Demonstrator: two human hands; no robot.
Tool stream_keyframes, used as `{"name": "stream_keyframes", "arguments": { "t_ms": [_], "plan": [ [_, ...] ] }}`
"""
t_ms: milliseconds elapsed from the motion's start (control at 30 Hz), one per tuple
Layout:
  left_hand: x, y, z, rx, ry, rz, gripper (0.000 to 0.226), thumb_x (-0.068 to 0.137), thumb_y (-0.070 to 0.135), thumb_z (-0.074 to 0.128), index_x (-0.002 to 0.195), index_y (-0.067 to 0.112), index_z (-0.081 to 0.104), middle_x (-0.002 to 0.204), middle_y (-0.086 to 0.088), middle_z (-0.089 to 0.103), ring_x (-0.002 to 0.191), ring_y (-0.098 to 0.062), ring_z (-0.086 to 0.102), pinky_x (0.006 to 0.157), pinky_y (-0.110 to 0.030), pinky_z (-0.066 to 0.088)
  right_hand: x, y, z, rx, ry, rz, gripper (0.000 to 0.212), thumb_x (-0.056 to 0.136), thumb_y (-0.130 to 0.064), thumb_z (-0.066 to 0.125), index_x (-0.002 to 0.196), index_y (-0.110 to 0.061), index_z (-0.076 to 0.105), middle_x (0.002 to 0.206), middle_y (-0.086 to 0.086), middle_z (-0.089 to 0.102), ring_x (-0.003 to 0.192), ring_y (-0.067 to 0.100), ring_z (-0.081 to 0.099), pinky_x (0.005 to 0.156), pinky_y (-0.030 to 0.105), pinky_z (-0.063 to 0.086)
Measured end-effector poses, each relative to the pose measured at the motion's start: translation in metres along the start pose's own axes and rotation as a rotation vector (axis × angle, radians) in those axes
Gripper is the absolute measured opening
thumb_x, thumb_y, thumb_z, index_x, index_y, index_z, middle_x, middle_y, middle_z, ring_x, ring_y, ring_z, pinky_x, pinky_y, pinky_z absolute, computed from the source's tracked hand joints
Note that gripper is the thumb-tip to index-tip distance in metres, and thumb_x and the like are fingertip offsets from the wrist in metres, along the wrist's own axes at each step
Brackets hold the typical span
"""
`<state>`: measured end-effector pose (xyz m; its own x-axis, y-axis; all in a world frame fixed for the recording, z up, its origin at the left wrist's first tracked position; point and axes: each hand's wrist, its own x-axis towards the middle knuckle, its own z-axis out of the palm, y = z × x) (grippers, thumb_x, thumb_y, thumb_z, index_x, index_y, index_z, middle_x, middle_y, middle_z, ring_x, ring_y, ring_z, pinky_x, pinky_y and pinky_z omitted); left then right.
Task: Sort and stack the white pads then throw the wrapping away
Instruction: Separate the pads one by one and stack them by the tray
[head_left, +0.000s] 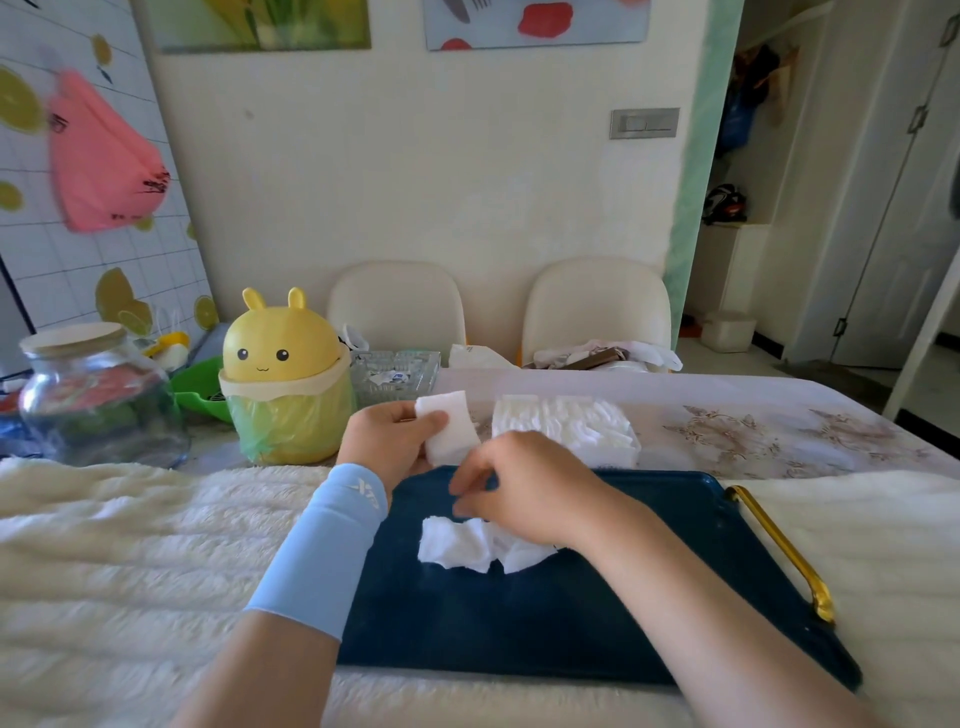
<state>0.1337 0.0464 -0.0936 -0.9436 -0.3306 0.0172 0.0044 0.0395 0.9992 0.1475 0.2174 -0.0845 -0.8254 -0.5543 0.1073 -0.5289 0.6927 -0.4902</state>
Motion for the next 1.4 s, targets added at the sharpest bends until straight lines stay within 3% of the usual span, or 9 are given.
{"name": "stream_keyframes", "arguments": {
  "t_ms": [133, 233, 333, 533, 767, 967, 1133, 1267, 1400],
  "plan": [
    [0.001, -0.001, 0.003, 0.051, 0.027, 0.045, 0.012, 0.089, 0.012, 0.07, 0.083, 0.021, 0.067, 0.091, -0.004, 0.073, 0.084, -0.021, 0.072, 0.065, -0.03, 0.061, 0.007, -0.008, 0.019, -0.172, -0.246, 0.042, 0.062, 0.087, -0.041, 0.072, 0.145, -0.034, 0.05, 0.134, -0.011, 0.061, 0.121, 0.017, 0.057, 0.099, 0.032, 0.049],
    [0.002, -0.002, 0.003, 0.079, 0.018, 0.05, 0.012, 0.089, 0.012, 0.07, 0.082, 0.022, 0.067, 0.091, -0.003, 0.073, 0.087, -0.024, 0.072, 0.071, -0.036, 0.061, 0.007, -0.008, 0.017, -0.105, -0.293, 0.049, 0.036, 0.086, -0.031, 0.075, 0.121, -0.031, 0.067, 0.108, -0.003, 0.069, 0.1, 0.022, 0.064, 0.077, 0.03, 0.05],
    [0.002, -0.002, 0.002, 0.1, 0.032, 0.056, 0.01, 0.089, 0.013, 0.069, 0.083, 0.021, 0.068, 0.09, -0.004, 0.074, 0.086, -0.025, 0.072, 0.073, -0.038, 0.062, 0.007, 0.002, 0.008, 0.116, -0.177, 0.036, 0.014, 0.083, -0.031, 0.076, 0.082, -0.021, 0.067, 0.075, -0.004, 0.059, 0.072, 0.015, 0.059, 0.065, 0.03, 0.043],
    [-0.008, 0.002, 0.01, -0.115, -0.033, -0.085, 0.009, 0.092, 0.017, 0.068, 0.099, 0.011, 0.07, 0.096, -0.011, 0.074, 0.088, -0.029, 0.073, 0.066, -0.034, 0.061, 0.002, 0.028, -0.017, 0.783, 0.122, 0.195, 0.018, 0.083, -0.017, 0.081, 0.099, -0.008, 0.075, 0.091, 0.011, 0.078, 0.072, 0.017, 0.07, 0.06, 0.027, 0.053],
    [-0.019, 0.004, 0.025, -0.173, -0.153, -0.142, 0.01, 0.092, 0.016, 0.067, 0.093, 0.007, 0.07, 0.098, -0.016, 0.075, 0.083, -0.028, 0.074, 0.064, -0.033, 0.061, -0.001, 0.035, -0.026, 0.938, 0.265, 0.268, 0.013, 0.088, -0.013, 0.076, 0.101, -0.011, 0.077, 0.094, 0.01, 0.077, 0.074, 0.017, 0.067, 0.06, 0.027, 0.055],
    [-0.019, 0.003, 0.031, -0.153, -0.223, -0.149, 0.02, 0.094, 0.018, 0.066, 0.107, 0.003, 0.07, 0.099, -0.015, 0.076, 0.087, -0.029, 0.075, 0.067, -0.035, 0.061, -0.003, 0.033, -0.033, 0.862, 0.307, 0.216, 0.015, 0.085, -0.015, 0.08, 0.099, -0.013, 0.077, 0.086, 0.004, 0.077, 0.062, 0.014, 0.061, 0.053, 0.024, 0.048],
    [-0.011, 0.003, 0.02, -0.026, 0.005, -0.047, 0.012, 0.092, 0.02, 0.067, 0.081, 0.018, 0.069, 0.093, -0.01, 0.073, 0.089, -0.031, 0.072, 0.069, -0.039, 0.062, -0.012, 0.039, -0.044, 0.581, 0.162, 0.302, 0.016, 0.086, -0.026, 0.079, 0.098, -0.016, 0.074, 0.081, -0.01, 0.073, 0.056, 0.012, 0.065, 0.054, 0.025, 0.04],
    [-0.008, 0.003, 0.016, 0.016, 0.032, -0.01, 0.016, 0.093, 0.023, 0.066, 0.077, 0.024, 0.065, 0.092, -0.003, 0.07, 0.091, -0.028, 0.069, 0.074, -0.041, 0.062, -0.017, 0.045, -0.046, 0.018, -0.044, 0.363, 0.018, 0.081, -0.03, 0.082, 0.097, -0.027, 0.076, 0.095, -0.012, 0.07, 0.082, 0.011, 0.067, 0.079, 0.029, 0.055],
    [-0.008, 0.003, 0.017, 0.119, 0.024, 0.031, 0.009, 0.093, 0.027, 0.065, 0.086, 0.023, 0.067, 0.095, -0.002, 0.07, 0.092, -0.028, 0.069, 0.077, -0.044, 0.062, -0.017, 0.037, -0.047, -0.191, 0.143, 0.247, 0.029, 0.09, -0.017, 0.064, 0.11, -0.037, 0.069, 0.111, -0.016, 0.055, 0.103, 0.011, 0.057, 0.086, 0.03, 0.047]
  ]
}}
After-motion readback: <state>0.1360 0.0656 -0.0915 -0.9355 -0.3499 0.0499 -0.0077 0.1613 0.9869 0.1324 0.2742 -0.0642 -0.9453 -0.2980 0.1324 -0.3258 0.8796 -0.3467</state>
